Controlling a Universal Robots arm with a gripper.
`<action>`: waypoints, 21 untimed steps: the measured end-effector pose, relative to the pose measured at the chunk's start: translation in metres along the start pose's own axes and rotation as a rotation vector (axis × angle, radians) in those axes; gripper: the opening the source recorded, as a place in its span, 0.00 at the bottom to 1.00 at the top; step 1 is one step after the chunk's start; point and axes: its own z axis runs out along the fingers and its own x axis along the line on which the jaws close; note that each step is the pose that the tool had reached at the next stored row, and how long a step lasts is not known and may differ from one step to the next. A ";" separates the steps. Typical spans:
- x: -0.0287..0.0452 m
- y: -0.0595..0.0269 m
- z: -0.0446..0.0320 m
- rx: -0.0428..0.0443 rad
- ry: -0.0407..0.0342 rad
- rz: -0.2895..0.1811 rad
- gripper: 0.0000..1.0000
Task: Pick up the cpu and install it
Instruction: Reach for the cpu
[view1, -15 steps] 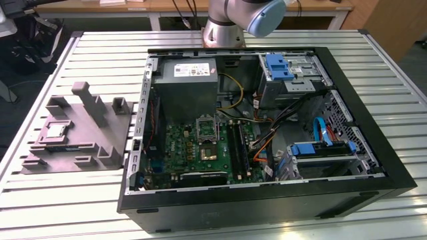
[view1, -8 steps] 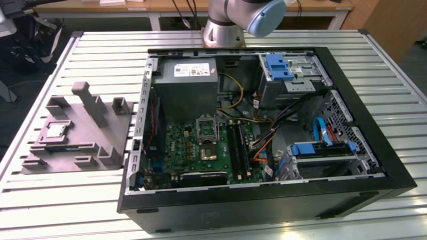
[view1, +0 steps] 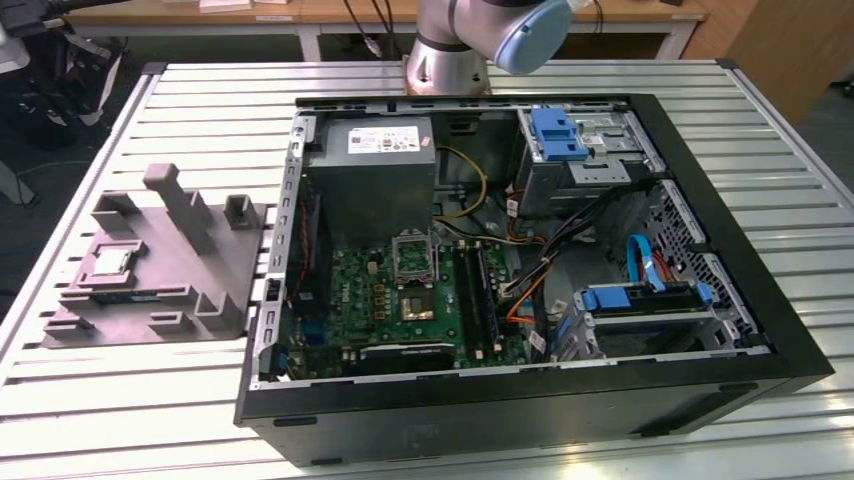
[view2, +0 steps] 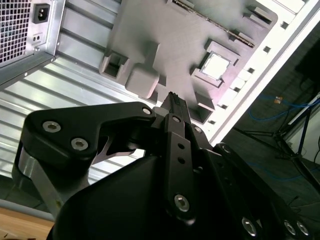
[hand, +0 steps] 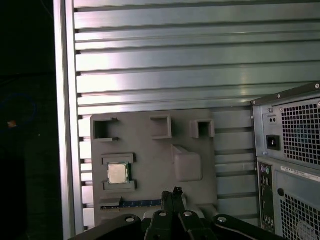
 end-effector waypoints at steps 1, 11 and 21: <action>0.0016 0.0000 -0.0001 0.0001 0.0001 0.000 0.11; 0.0232 -0.0004 -0.0004 0.0000 0.0001 0.000 0.11; 0.0281 -0.0007 -0.0005 0.0000 0.0000 0.000 0.11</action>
